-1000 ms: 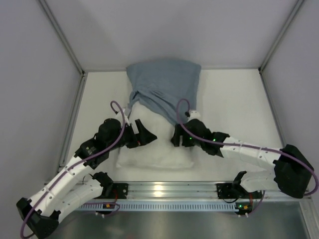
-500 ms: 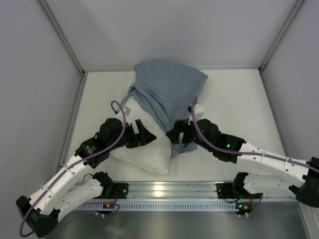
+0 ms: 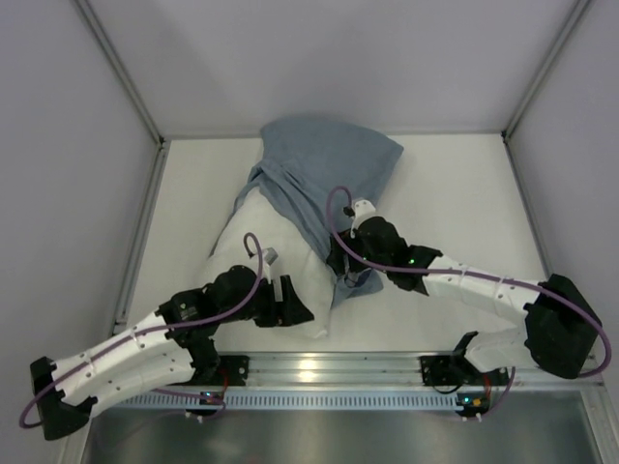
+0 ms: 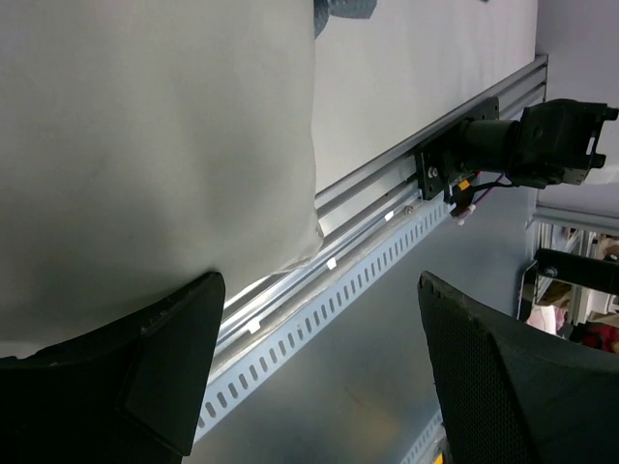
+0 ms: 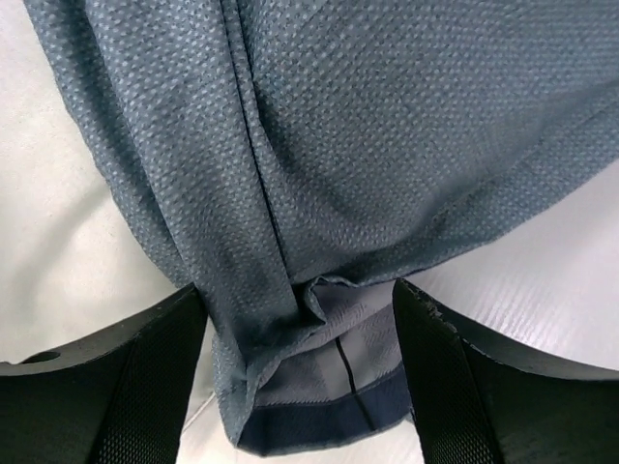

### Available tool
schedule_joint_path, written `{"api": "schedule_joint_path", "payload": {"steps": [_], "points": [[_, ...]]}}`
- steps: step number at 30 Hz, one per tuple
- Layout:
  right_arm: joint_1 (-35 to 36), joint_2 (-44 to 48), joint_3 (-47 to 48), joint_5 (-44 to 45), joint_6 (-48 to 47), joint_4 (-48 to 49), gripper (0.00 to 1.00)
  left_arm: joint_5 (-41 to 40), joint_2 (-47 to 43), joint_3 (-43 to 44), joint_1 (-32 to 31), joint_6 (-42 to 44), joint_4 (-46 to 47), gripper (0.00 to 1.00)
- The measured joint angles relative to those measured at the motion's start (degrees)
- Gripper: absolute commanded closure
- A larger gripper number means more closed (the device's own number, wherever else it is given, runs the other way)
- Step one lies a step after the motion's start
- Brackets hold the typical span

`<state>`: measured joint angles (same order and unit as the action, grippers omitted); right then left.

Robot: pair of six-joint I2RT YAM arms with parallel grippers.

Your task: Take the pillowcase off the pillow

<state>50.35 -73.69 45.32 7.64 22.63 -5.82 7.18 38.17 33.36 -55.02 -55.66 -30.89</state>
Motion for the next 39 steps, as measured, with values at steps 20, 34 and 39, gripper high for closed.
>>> {"api": "schedule_joint_path", "payload": {"steps": [20,34,39], "points": [[-1.40,-5.90,-0.66,-12.92,-0.11,10.73,1.00,-18.27,0.87,-9.53,-11.96,-17.99,0.85,0.01],[-1.33,-0.31,-3.74,-14.12,2.38,12.68,1.00,-23.69,0.68,-15.43,-15.93,-25.29,4.09,0.01],[-1.05,0.79,-4.55,-14.40,3.56,13.07,1.00,-26.40,0.33,-16.37,-16.06,-25.68,7.28,0.01]]}}
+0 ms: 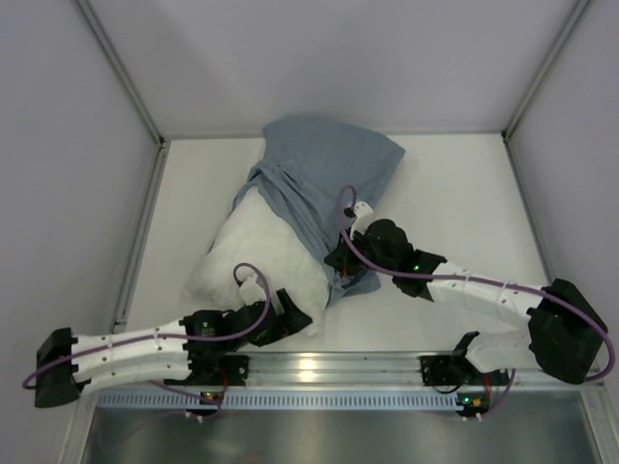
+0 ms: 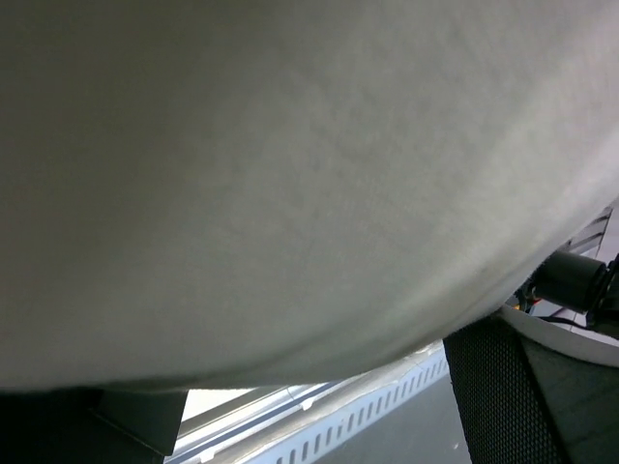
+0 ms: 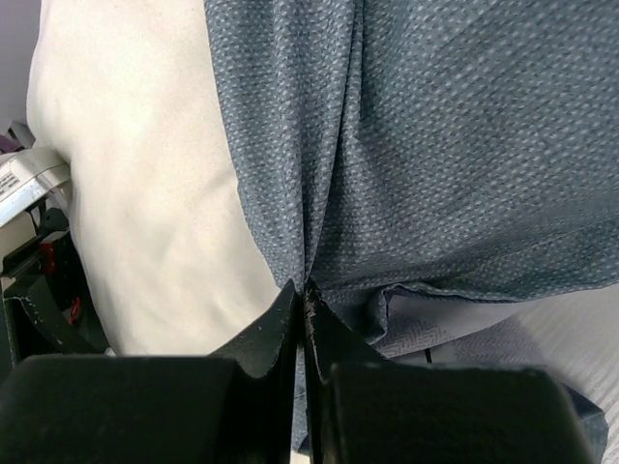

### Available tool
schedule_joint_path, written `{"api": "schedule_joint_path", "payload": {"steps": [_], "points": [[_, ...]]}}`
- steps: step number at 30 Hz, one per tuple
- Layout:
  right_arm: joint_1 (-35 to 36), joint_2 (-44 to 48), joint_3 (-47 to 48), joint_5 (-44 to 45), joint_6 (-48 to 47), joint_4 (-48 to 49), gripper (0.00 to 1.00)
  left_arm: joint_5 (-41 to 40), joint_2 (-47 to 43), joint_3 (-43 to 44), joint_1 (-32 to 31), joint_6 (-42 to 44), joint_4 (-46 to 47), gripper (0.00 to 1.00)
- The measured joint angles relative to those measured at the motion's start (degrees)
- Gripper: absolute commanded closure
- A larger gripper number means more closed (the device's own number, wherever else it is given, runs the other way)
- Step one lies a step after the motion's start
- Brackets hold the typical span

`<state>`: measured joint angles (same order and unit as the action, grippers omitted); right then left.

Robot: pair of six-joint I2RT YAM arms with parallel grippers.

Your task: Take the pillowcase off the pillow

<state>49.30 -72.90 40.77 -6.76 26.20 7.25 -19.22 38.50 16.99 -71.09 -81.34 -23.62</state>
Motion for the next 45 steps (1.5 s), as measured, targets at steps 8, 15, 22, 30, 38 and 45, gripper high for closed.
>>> {"api": "schedule_joint_path", "payload": {"steps": [8,15,22,30,38,45], "points": [[0.98,0.13,-0.02,-0.17,1.11,0.09,1.00,-3.89,2.01,0.00,-0.11,2.45,4.85,0.67],[1.40,0.13,-0.02,0.02,0.70,-0.15,0.53,-6.27,-3.85,2.69,-0.11,6.43,3.02,1.00],[6.01,0.31,0.85,3.32,-3.85,-2.82,0.18,-6.45,-14.32,3.52,-0.09,7.50,-1.75,1.00],[6.84,-1.95,4.15,12.07,-5.79,-6.08,0.44,-5.55,-15.67,3.72,-0.09,8.02,-4.28,1.00],[6.75,-5.88,5.92,24.06,-4.35,-8.63,1.00,-4.07,-21.84,6.84,-0.07,8.98,-9.73,1.00],[3.45,-7.87,5.92,32.39,-0.72,-8.07,1.00,-3.39,-28.65,17.73,-0.09,11.37,-17.99,1.00]]}}
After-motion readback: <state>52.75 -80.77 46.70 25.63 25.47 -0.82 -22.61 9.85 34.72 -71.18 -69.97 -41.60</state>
